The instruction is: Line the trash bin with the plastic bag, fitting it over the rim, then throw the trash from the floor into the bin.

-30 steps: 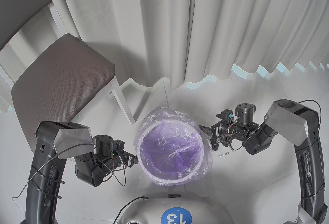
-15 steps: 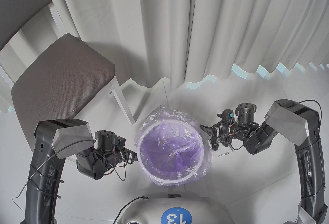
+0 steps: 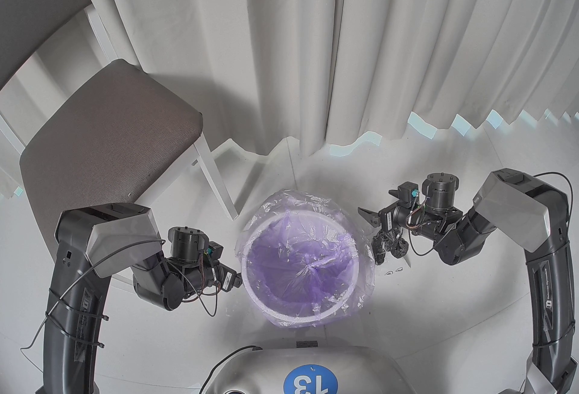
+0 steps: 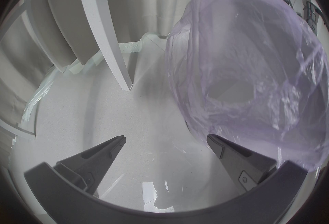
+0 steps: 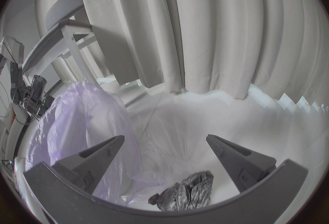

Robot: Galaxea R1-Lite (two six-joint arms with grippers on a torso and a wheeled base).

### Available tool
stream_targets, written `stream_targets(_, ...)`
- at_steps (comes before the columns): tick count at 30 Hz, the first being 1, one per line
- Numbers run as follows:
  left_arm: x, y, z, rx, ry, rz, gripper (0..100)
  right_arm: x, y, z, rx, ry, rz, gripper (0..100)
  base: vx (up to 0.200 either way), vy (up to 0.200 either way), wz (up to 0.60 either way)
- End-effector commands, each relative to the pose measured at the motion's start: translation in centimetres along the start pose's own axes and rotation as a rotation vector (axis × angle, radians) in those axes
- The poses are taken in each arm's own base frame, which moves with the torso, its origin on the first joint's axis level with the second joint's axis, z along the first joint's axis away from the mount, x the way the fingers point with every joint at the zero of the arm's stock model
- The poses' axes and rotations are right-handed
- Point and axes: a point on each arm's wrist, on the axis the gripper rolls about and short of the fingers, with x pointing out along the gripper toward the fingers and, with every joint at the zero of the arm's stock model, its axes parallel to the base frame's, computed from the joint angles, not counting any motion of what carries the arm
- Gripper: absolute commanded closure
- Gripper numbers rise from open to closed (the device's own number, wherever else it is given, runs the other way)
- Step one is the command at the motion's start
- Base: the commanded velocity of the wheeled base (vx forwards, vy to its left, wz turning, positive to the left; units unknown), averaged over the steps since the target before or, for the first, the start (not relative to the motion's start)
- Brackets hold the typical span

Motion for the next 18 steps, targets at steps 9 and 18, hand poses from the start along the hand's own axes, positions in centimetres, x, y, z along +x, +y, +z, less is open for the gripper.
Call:
stream_targets(9, -3.1, -0.5, -1.5, 0.003, -0.047, 0.104, 0, -0.4, 2.3, 2.0, 0.116, -0.156, -0.081, 0, 0.0, 0.0, 0.0)
stream_targets(18, -5.8, -1.3, -3.1, -0.038, -0.063, 0.107, 0, -0.7, 7.1, 3.4, 0.174, -0.205, -0.042, 0, 0.0, 0.0, 0.0)
